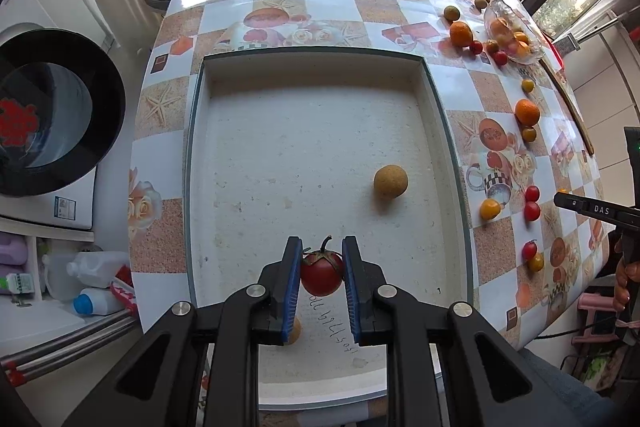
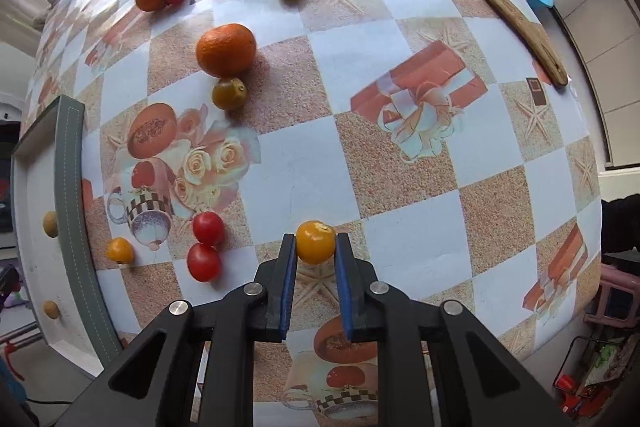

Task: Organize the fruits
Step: 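Lower both tomatoes into the white tray and open both tools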

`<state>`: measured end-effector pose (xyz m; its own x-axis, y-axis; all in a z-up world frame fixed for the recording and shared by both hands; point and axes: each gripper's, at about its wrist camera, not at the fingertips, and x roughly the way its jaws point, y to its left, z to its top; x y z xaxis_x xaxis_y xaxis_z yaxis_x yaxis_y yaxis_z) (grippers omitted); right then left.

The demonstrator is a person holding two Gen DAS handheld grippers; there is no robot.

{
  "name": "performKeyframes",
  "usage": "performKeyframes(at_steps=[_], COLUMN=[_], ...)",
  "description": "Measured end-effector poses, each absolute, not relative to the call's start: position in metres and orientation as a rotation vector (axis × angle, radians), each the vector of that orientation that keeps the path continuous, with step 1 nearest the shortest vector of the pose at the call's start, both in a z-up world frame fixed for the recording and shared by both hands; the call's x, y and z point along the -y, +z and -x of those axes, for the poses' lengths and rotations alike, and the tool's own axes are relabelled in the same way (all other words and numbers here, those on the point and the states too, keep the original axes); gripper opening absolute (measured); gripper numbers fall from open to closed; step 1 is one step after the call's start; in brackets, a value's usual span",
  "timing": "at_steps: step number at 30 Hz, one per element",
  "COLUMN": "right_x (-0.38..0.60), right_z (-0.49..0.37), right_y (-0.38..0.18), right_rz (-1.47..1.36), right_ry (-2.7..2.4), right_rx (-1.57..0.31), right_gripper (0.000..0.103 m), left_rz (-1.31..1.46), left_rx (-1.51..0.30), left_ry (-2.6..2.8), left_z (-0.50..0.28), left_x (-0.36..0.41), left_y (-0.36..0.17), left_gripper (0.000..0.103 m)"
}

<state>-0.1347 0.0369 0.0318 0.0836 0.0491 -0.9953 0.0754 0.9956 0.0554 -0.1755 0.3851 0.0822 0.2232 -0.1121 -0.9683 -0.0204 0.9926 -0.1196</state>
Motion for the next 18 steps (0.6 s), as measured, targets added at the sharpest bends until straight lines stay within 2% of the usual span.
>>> performKeyframes(at_steps=[8,18], right_x=[-0.133,-0.241], right_z=[0.116,0.084], right_y=[0.069,0.058], right_rz=[-0.076,-0.021], right_ry=[0.26,0.474], right_rx=[-1.448,-1.477], right_gripper=[0.02,0.02], left_rz=[0.138,0.11], left_rx=[-1.329,-1.348], left_ry=[-0.031,-0.008], left_z=[0.165,0.139], left_x=[-0.396,-0.4], left_y=[0.079,0.059], left_gripper=[0.022,0.022])
